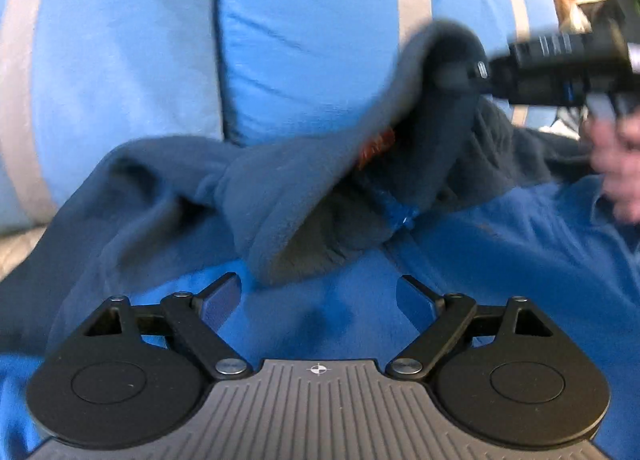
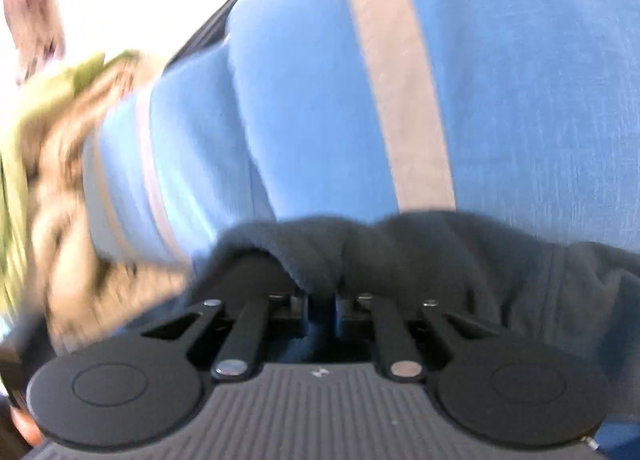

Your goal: Fold clothes

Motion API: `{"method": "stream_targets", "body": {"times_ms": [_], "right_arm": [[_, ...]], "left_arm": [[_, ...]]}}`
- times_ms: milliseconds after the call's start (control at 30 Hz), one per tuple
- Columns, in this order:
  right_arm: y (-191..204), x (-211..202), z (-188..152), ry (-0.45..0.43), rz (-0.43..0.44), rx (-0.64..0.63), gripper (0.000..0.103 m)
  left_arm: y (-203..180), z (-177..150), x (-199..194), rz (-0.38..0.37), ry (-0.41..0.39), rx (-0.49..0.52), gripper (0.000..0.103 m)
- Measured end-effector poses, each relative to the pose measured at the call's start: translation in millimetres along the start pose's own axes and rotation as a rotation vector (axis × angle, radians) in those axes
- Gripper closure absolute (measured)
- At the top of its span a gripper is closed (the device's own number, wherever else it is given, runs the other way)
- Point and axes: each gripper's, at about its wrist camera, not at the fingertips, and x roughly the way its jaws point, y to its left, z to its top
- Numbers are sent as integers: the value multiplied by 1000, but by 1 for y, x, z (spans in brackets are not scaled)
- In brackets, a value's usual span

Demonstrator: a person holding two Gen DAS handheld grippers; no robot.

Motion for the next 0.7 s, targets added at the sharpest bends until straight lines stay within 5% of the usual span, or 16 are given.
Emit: {"method": "stream_targets", "body": {"times_ms": [300, 367, 500, 533, 600, 667, 700], "right_arm": [[-24, 13, 21, -44, 34, 228, 93], [-28, 14, 24, -53, 39, 264, 93], [-18, 1, 15, -65, 17, 132, 87], [-15, -3, 13, -68, 11, 99, 83], [-10, -9, 8, -73, 0, 33, 41], [-5, -16, 3, -79, -11, -33, 27], [-2, -19, 1, -81, -17, -66, 31]], "left_arm": [[10, 17, 15, 53, -70, -92, 21], [17, 23, 16, 76, -99, -128, 42], [31, 36, 17, 123, -157, -201, 48], [34, 39, 17, 135, -172, -219, 49], [39, 47, 20, 148, -181, -233, 50], [43, 55, 24, 155, -180, -236, 51], [45, 59, 26, 159, -180, -238, 51]]}}
